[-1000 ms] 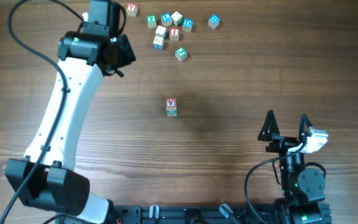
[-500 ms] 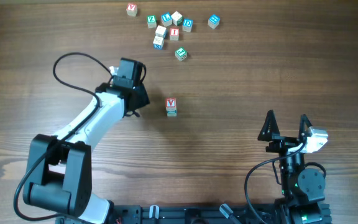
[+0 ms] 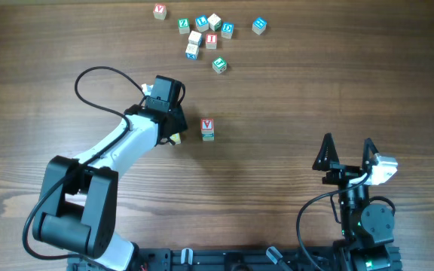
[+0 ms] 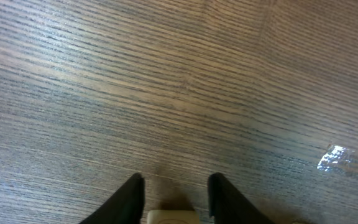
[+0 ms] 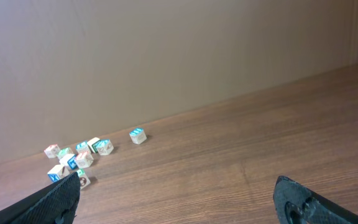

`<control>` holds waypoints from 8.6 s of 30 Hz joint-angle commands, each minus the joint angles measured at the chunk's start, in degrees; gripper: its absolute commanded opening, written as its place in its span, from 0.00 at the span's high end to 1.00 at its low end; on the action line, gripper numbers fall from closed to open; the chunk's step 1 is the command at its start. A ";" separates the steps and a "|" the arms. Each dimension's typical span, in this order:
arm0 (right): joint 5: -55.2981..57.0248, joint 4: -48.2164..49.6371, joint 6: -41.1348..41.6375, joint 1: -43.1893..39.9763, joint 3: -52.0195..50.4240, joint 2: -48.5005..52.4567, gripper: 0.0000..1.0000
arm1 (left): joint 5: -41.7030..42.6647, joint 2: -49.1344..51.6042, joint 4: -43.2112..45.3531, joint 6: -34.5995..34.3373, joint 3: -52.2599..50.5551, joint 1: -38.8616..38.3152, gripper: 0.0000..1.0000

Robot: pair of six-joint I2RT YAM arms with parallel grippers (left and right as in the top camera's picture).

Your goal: Form a tower

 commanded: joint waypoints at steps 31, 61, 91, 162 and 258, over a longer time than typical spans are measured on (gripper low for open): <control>0.79 0.26 -0.98 -0.24 -0.04 -0.35 0.00 | 7.82 0.09 -7.13 0.46 -0.57 0.00 0.62; 0.79 0.26 -0.96 -0.24 -0.04 -0.35 0.00 | 5.07 -7.37 -21.16 3.52 18.08 -9.40 0.81; 0.79 0.26 -0.98 -0.24 -0.04 -0.35 0.00 | 7.37 -3.37 -23.10 3.32 18.08 -13.25 0.79; 0.79 0.26 -0.94 -0.24 -0.04 -0.35 0.00 | 6.84 -3.21 -22.40 -0.28 18.08 -13.40 0.54; 0.79 0.26 -0.98 -0.24 -0.04 -0.35 0.00 | 32.96 5.09 -24.33 0.55 18.08 2.54 0.96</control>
